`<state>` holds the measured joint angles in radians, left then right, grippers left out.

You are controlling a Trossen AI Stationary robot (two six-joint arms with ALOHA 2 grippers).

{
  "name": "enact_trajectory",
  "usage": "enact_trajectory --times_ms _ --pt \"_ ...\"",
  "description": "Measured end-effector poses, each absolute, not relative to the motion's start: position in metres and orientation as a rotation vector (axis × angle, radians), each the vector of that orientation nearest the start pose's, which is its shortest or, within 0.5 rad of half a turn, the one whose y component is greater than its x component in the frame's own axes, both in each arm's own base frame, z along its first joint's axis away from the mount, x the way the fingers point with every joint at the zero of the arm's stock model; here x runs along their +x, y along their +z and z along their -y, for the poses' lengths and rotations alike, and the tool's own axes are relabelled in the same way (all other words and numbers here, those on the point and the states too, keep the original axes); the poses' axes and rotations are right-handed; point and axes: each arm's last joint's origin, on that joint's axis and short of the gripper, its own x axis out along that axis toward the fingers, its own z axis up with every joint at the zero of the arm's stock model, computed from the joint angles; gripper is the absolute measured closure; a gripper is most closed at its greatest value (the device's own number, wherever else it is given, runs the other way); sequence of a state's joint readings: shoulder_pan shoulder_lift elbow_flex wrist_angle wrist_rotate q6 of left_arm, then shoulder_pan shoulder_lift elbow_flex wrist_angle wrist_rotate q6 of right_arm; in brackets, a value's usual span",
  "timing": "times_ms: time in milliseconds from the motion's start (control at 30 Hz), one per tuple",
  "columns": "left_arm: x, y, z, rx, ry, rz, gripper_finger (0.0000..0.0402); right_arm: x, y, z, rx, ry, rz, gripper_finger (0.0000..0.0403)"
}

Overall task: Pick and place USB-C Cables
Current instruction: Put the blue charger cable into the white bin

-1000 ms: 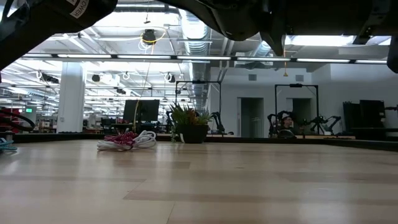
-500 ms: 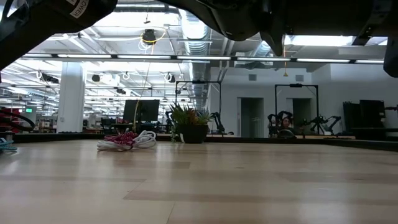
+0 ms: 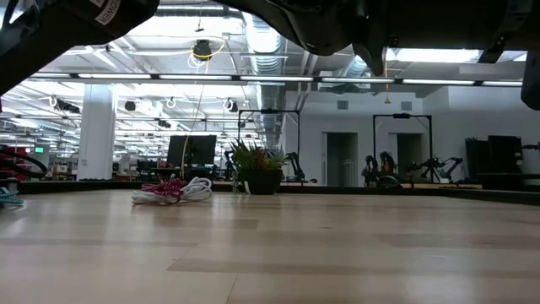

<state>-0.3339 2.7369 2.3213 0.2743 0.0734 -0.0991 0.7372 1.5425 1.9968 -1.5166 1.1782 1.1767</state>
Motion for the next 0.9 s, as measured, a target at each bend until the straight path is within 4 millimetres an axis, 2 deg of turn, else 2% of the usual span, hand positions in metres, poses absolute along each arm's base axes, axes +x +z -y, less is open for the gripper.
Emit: enact_trajectory --times_ms 167,367,633,800,900 --pt "0.572 0.167 0.195 -0.104 -0.396 -0.217 0.0184 0.199 0.46 -0.145 0.252 -0.653 -0.281 0.0124" --pt "0.568 0.197 0.183 -0.107 -0.419 -0.269 0.0182 0.199 0.46 -0.145 0.253 -0.653 -0.28 0.0124" --pt "0.554 0.231 0.165 -0.111 -0.543 -0.416 0.0182 0.198 0.461 -0.145 0.249 -0.651 -0.274 0.0124" --pt "0.544 0.258 0.154 -0.069 -0.551 -0.434 0.0182 0.186 0.47 -0.137 0.21 -0.651 -0.23 0.0124" --pt "0.537 0.266 0.152 -0.03 -0.557 -0.461 0.0182 0.168 0.482 -0.128 0.179 -0.655 -0.156 0.0124"
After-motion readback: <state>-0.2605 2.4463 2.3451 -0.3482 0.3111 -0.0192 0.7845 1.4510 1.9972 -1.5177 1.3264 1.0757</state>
